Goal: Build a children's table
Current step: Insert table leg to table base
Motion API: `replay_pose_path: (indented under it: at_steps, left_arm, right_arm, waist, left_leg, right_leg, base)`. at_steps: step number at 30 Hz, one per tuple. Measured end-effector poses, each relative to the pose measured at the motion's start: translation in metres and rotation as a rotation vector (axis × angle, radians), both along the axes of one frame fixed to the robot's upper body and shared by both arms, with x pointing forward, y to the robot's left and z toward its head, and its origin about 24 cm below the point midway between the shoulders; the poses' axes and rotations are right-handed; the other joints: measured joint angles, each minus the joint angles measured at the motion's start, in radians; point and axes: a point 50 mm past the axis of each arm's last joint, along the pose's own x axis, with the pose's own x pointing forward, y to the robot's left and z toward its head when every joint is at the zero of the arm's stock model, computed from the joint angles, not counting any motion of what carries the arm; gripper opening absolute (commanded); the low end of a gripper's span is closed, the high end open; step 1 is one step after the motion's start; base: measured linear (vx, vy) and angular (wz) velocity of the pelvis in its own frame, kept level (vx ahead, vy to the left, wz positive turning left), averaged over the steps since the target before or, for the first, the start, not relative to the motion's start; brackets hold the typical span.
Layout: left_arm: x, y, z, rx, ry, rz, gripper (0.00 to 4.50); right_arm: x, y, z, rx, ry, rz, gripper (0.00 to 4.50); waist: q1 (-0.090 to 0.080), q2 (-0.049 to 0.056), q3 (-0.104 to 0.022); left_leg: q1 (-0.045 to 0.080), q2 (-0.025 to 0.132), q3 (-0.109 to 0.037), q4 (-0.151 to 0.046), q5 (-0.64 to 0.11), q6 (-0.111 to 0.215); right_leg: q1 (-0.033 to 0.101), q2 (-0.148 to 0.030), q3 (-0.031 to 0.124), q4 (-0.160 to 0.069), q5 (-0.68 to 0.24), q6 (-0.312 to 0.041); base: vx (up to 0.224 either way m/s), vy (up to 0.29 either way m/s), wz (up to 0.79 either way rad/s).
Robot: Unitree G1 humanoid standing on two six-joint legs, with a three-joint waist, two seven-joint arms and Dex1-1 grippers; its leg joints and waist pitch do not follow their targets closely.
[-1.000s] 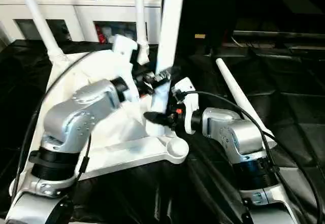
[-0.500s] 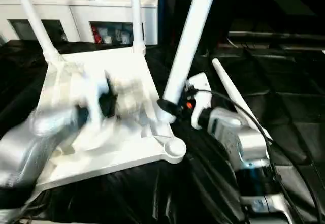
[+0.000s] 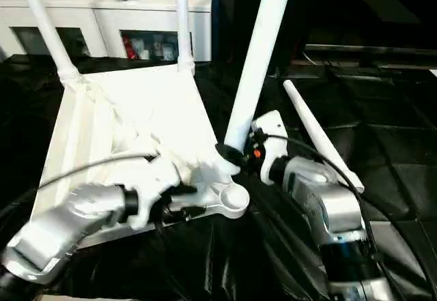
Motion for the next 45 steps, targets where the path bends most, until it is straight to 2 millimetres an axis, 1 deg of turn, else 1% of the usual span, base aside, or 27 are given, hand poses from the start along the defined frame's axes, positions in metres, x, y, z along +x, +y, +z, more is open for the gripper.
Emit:
replay_pose_path:
  at_steps: [2, 5, 7, 8, 9, 11, 13, 14, 15, 17, 20, 21, 22, 24, 27, 28, 29, 30, 31, 33, 35, 36, 37, 39, 41, 42, 45]
  left_arm:
    - [0.002, -0.002, -0.005, 0.022, 0.008, 0.007, 1.89]
    - [0.007, -0.006, -0.013, 0.039, 0.023, 0.023, 1.57]
    - [0.010, -0.014, -0.019, 0.042, 0.035, 0.017, 1.36]
    - [0.012, -0.018, -0.019, 0.040, 0.030, 0.013, 1.36]
    - [0.016, -0.022, -0.020, 0.038, 0.026, 0.015, 1.17]
    - [0.021, -0.027, -0.020, 0.038, 0.016, 0.026, 0.97]
    - [0.024, -0.028, -0.021, 0.039, 0.009, 0.031, 0.90]
    - [0.026, -0.031, -0.021, 0.038, 0.011, 0.032, 0.82]
    - [0.030, -0.035, -0.021, 0.041, 0.009, 0.039, 0.61]
    - [0.033, -0.037, -0.021, 0.044, 0.003, 0.045, 0.52]
    - [0.035, -0.040, -0.022, 0.037, 0.009, 0.058, 0.18]
    - [0.037, -0.042, -0.022, 0.031, 0.013, 0.073, 0.18]
    - [0.038, -0.043, -0.021, 0.031, 0.016, 0.084, 0.04]
    - [0.040, -0.042, -0.021, 0.028, 0.013, 0.105, 0.00]
    - [0.042, -0.037, -0.019, 0.030, -0.024, 0.105, 0.00]
    - [0.043, -0.034, -0.019, 0.038, -0.035, 0.104, 0.00]
    - [0.043, -0.030, -0.019, 0.041, -0.048, 0.101, 0.00]
    - [0.040, -0.020, -0.019, 0.023, -0.037, 0.104, 0.00]
    - [0.037, -0.012, -0.019, 0.009, -0.029, 0.102, 0.28]
    - [0.030, 0.001, -0.018, -0.008, -0.022, 0.090, 0.56]
    - [0.024, 0.013, -0.013, -0.033, -0.034, 0.090, 0.59]
    - [0.021, 0.019, -0.009, -0.038, -0.045, 0.085, 0.68]
    - [0.021, 0.022, -0.005, -0.040, -0.059, 0.080, 0.96]
    - [0.022, 0.028, 0.002, -0.039, -0.093, 0.084, 1.03]
    - [0.022, 0.030, 0.006, -0.035, -0.109, 0.084, 1.10]
    - [0.021, 0.031, 0.008, -0.029, -0.108, 0.076, 1.39]
    - [0.019, 0.030, 0.011, -0.032, -0.097, 0.065, 1.39]
  right_arm:
    - [-0.001, 0.000, -0.001, -0.004, 0.003, 0.000, 1.93]
    - [-0.001, 0.001, -0.001, -0.006, 0.003, 0.003, 1.93]
    - [-0.001, 0.002, -0.002, -0.008, 0.003, 0.005, 1.93]
    - [-0.001, 0.002, -0.002, -0.009, 0.004, 0.006, 1.93]
    - [-0.001, 0.002, -0.002, -0.010, 0.003, 0.005, 1.93]
    - [-0.001, 0.002, -0.002, -0.012, 0.002, 0.003, 1.93]
    - [-0.001, 0.002, -0.002, -0.016, 0.002, 0.003, 1.93]
    - [-0.001, 0.001, -0.002, -0.023, 0.001, 0.000, 1.93]
    - [-0.001, 0.002, -0.002, -0.025, 0.000, 0.002, 1.93]
    - [-0.001, 0.003, -0.003, -0.031, 0.000, 0.007, 1.93]
    - [-0.001, 0.004, -0.003, -0.034, -0.008, 0.010, 1.93]
    - [-0.001, 0.004, -0.002, -0.033, -0.014, 0.011, 1.93]
    - [-0.001, 0.004, -0.002, -0.033, -0.017, 0.011, 1.93]
    - [-0.001, 0.004, -0.001, -0.033, -0.019, 0.011, 1.93]
    - [0.000, 0.004, -0.001, -0.033, -0.019, 0.009, 1.93]
    - [0.000, 0.003, -0.001, -0.033, -0.020, 0.007, 1.93]
    - [0.001, 0.003, -0.001, -0.033, -0.022, 0.007, 1.93]
    - [0.003, 0.004, 0.002, -0.032, -0.031, 0.009, 1.93]
    - [0.005, 0.003, 0.004, -0.032, -0.041, 0.005, 1.93]
    - [0.009, -0.001, 0.009, -0.036, -0.060, -0.013, 1.93]
    - [0.010, -0.003, 0.011, -0.037, -0.069, -0.021, 1.93]
    - [0.010, -0.004, 0.011, -0.036, -0.069, -0.026, 1.93]
    - [0.011, -0.004, 0.011, -0.036, -0.069, -0.026, 1.93]
    - [0.010, -0.004, 0.011, -0.035, -0.069, -0.025, 1.93]
    - [0.010, -0.004, 0.011, -0.035, -0.070, -0.025, 1.93]
    - [0.011, -0.004, 0.011, -0.034, -0.071, -0.024, 1.93]
    - [0.011, -0.004, 0.010, -0.035, -0.066, -0.027, 1.93]
  waist:
    - [0.000, 0.000, 0.000]
    - [0.000, 0.001, 0.000]
    - [0.002, 0.001, 0.000]
    - [0.003, 0.001, -0.001]
    - [0.004, 0.002, -0.001]
    - [0.003, 0.002, -0.001]
    - [0.001, 0.003, -0.002]
    - [0.001, 0.003, -0.002]
    - [0.001, 0.003, -0.002]
    - [0.000, 0.003, -0.002]
    - [-0.001, 0.003, -0.002]
    - [-0.001, 0.003, -0.002]
    - [-0.002, 0.003, -0.002]
    - [-0.010, 0.003, -0.002]
    - [-0.026, 0.003, -0.002]
    - [-0.027, 0.003, -0.002]
    - [-0.030, 0.003, -0.002]
    - [-0.035, 0.003, -0.002]
    - [-0.037, 0.004, -0.002]
    - [-0.038, 0.004, -0.003]
    - [-0.037, 0.003, -0.002]
    - [-0.033, 0.004, -0.002]
    - [-0.030, 0.003, -0.002]
    - [-0.021, 0.003, -0.002]
    - [-0.019, 0.003, -0.002]
    - [-0.019, 0.003, -0.002]
    - [-0.022, 0.003, -0.002]
  left_leg:
    - [0.000, 0.000, 0.000, 0.000, 0.000, 0.000]
    - [0.000, 0.000, 0.000, 0.000, 0.000, 0.000]
    - [0.000, 0.000, 0.000, 0.000, 0.000, 0.000]
    - [0.000, 0.000, 0.000, 0.000, 0.000, 0.000]
    - [0.000, 0.000, 0.000, 0.000, 0.000, 0.000]
    - [0.001, 0.000, 0.000, 0.000, 0.000, 0.000]
    - [0.001, 0.000, -0.001, 0.000, 0.000, 0.000]
    - [0.001, 0.000, 0.000, 0.000, 0.000, 0.000]
    - [0.001, 0.000, 0.000, 0.000, 0.000, 0.000]
    - [0.001, 0.000, -0.001, 0.000, 0.000, 0.000]
    - [0.001, 0.000, -0.001, 0.000, 0.000, 0.000]
    - [0.001, 0.000, -0.001, 0.000, 0.000, 0.000]
    - [0.001, 0.000, -0.001, 0.000, 0.000, 0.000]
    - [0.001, 0.000, -0.001, 0.000, 0.000, 0.000]
    - [0.001, 0.000, -0.001, 0.000, 0.000, 0.000]
    - [0.000, 0.000, -0.001, 0.000, 0.000, 0.000]
    - [0.000, 0.000, -0.001, 0.000, 0.000, 0.000]
    - [0.000, 0.000, -0.001, -0.001, 0.000, 0.000]
    - [-0.001, 0.000, -0.001, -0.001, 0.000, 0.000]
    - [0.000, 0.000, -0.002, -0.003, 0.000, 0.000]
    - [-0.003, 0.001, -0.001, -0.002, 0.000, 0.000]
    - [-0.003, 0.000, -0.001, -0.002, 0.000, 0.000]
    - [-0.003, 0.000, -0.001, -0.002, 0.000, 0.000]
    - [-0.002, 0.000, 0.000, -0.002, 0.000, 0.000]
    - [-0.002, 0.000, 0.000, -0.001, 0.000, 0.000]
    - [-0.001, 0.000, 0.000, 0.000, 0.000, 0.000]
    - [0.000, 0.000, 0.000, 0.000, 0.000, 0.000]
  right_leg:
    - [0.000, 0.000, 0.000, 0.000, 0.000, 0.000]
    - [0.000, 0.000, 0.000, 0.000, 0.000, 0.000]
    - [0.001, 0.000, 0.000, -0.001, 0.000, 0.000]
    - [0.001, 0.000, 0.000, -0.001, 0.000, 0.000]
    - [0.001, 0.000, 0.000, -0.001, 0.001, 0.000]
    - [0.002, 0.000, 0.000, -0.001, 0.001, 0.000]
    - [0.002, 0.000, 0.000, -0.001, 0.001, 0.000]
    - [0.002, 0.000, 0.000, -0.001, 0.001, 0.000]
    - [0.002, 0.000, 0.000, -0.001, 0.001, 0.000]
    - [0.002, 0.000, 0.000, -0.001, 0.001, 0.000]
    - [0.002, 0.000, 0.000, -0.001, 0.001, 0.000]
    - [0.002, 0.000, 0.000, -0.002, 0.001, 0.000]
    - [0.002, 0.000, 0.000, -0.002, 0.001, 0.000]
    - [0.002, 0.000, 0.000, -0.003, 0.001, 0.000]
    - [0.001, 0.000, 0.000, -0.003, 0.002, 0.000]
    - [0.001, 0.000, -0.001, -0.002, 0.002, 0.000]
    - [0.000, 0.000, -0.001, -0.002, 0.003, 0.000]
    - [-0.001, 0.000, -0.001, -0.001, 0.003, 0.000]
    - [-0.001, 0.000, -0.001, -0.001, 0.003, 0.000]
    - [-0.002, 0.001, -0.002, -0.001, 0.002, -0.001]
    - [-0.006, 0.001, -0.002, -0.002, 0.004, -0.005]
    - [-0.006, 0.001, -0.002, -0.002, 0.004, -0.005]
    - [-0.006, 0.001, -0.001, -0.002, 0.004, -0.005]
    - [-0.004, 0.000, -0.001, -0.002, 0.004, -0.005]
    - [-0.003, 0.000, 0.000, -0.002, 0.004, -0.005]
    - [-0.002, 0.000, 0.000, -0.002, 0.004, -0.005]
    - [-0.001, 0.000, 0.000, -0.002, 0.002, -0.001]
  base:
    - [0.000, 0.000, 0.00]
    - [0.000, 0.000, 0.00]
    - [0.000, 0.000, 0.00]
    - [0.000, 0.000, 0.00]
    - [0.000, 0.000, 0.00]
    - [0.000, 0.000, 0.00]
    - [0.000, 0.000, 0.00]
    - [0.000, 0.000, 0.00]
    - [0.000, 0.000, 0.00]
    - [0.000, 0.000, 0.00]
    - [0.000, 0.000, 0.00]
    - [0.000, 0.000, 0.00]
    - [0.000, 0.000, 0.00]
    - [0.000, 0.000, 0.00]
    - [0.000, 0.000, 0.00]
    - [0.000, 0.000, 0.00]
    - [0.000, 0.000, 0.00]
    - [0.000, 0.000, 0.00]
    - [0.000, 0.000, 0.00]
    - [0.000, 0.000, 0.00]
    - [0.000, 0.000, 0.00]
    - [0.000, 0.000, 0.00]
    - [0.000, 0.000, 0.00]
    - [0.000, 0.000, 0.00]
    - [0.000, 0.000, 0.00]
    - [0.000, 0.000, 0.00]
    - [0.000, 0.000, 0.00]
